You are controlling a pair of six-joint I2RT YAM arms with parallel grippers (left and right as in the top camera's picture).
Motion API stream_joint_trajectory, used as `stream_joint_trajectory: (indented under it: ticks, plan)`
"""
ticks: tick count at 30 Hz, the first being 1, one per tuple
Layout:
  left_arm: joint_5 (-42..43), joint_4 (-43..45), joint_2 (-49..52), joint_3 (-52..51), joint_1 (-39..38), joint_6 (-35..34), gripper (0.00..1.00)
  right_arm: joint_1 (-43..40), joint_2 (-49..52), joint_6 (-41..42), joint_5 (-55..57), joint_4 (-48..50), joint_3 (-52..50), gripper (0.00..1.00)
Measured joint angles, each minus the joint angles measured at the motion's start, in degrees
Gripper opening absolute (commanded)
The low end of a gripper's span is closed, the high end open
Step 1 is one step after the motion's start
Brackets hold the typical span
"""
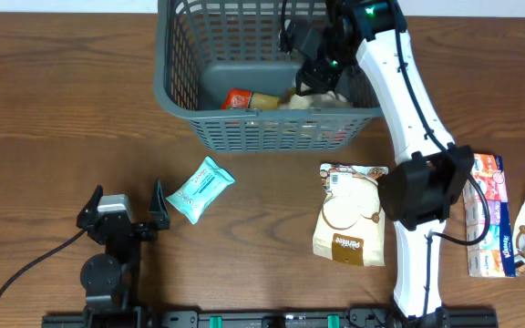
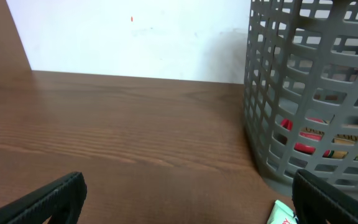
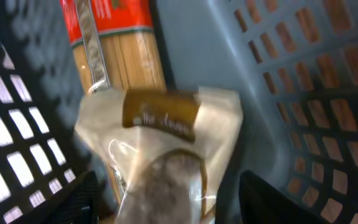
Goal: Pack container
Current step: 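Carry the snack pouch over the basket and release it inside, then withdraw the right gripper toward the Kleenex tissue packs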
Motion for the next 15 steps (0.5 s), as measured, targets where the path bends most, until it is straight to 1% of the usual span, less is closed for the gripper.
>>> stream_joint_trajectory:
  ticks: [9,12,13,15]
  plan:
    - [0.0,0.0,0.0,0.0,0.0,0.0,0.99,0.0,-0.4,2.3,-0.2,1.7,0.0,0.56]
    - [0.0,0.0,0.0,0.0,0.0,0.0,0.99,0.0,-0.7,2.9,0.7,3.7,0.1,0.68]
    - [0.0,0.0,0.0,0.0,0.0,0.0,0.99,0.0,-0.9,3.2,1.2,4.7,0.3,0.73]
    - [0.0,0.0,0.0,0.0,0.0,0.0,0.99,0.0,-1.5,4.3,2.8,7.5,0.7,0.76]
